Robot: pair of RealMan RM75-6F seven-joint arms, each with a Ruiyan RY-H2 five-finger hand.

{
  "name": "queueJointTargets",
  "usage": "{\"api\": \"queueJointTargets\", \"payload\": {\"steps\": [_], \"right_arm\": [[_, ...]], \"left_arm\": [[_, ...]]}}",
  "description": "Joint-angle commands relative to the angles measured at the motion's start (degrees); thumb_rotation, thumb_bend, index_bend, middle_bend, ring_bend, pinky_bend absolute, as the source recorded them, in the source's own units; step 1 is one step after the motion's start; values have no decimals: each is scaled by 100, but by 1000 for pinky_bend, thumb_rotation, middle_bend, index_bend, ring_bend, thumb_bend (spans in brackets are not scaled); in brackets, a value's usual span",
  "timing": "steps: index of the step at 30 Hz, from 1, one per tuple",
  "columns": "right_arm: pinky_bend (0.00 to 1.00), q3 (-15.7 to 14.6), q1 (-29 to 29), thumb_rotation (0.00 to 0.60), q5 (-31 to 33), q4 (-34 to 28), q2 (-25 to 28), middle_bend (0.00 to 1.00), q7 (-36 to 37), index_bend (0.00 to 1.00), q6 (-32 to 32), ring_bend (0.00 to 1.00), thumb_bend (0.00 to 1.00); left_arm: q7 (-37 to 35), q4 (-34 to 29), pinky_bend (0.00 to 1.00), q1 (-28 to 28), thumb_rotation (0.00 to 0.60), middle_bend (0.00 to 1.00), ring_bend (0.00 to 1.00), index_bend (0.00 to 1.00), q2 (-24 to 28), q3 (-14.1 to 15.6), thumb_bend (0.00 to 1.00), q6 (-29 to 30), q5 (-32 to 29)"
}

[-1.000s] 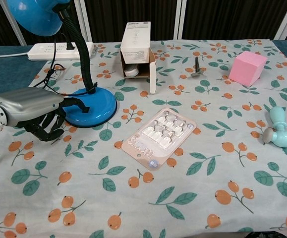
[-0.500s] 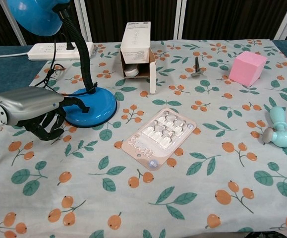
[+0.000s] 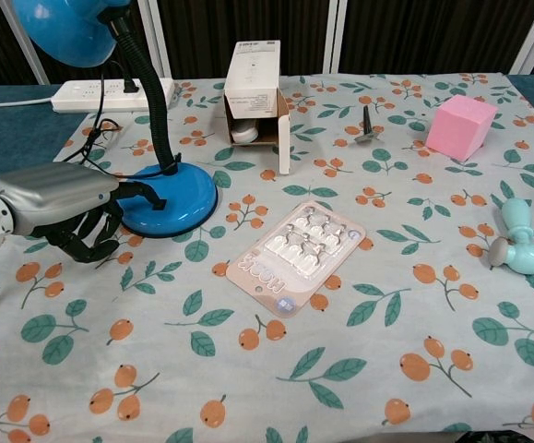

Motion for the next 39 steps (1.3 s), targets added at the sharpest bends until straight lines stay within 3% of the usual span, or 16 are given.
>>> {"api": "queueJointTargets", "payload": {"steps": [1,13,21,24,26,29,39], "right_arm": [[98,1,0,600,-3,2,-1,0,-3,0,3,54,225],[98,1,1,600,-3,5,-2,0,2,0,2,54,225],[98,2,3,600,6,2,1,0,2,0,-6,54,225],[98,5,5,600,13,4,1,0,4,0,-13,54,226],[98,6,7,600,12,3,-1,0,6,0,-14,54,226],[98,4,9,600,10,2,-3,0,1,0,-17,54,226],[98,10,2,600,24,-12,-14,0,-39,0,4,54,225]], "left_arm": [[-2,-7,566,0,600,617,594,172,0,5,462,-2,5],[61,0,565,21,600,618,594,226,10,97,462,-27,10],[56,-5,559,11,600,610,591,189,-9,56,445,-5,7],[9,-164,489,8,600,526,522,114,55,-29,385,120,112],[-22,-306,377,30,600,391,406,52,129,-78,342,234,176],[-71,-624,286,73,600,276,311,14,328,-145,313,417,288],[-109,-2205,192,417,600,188,213,1,1568,-254,293,1247,799]]}}
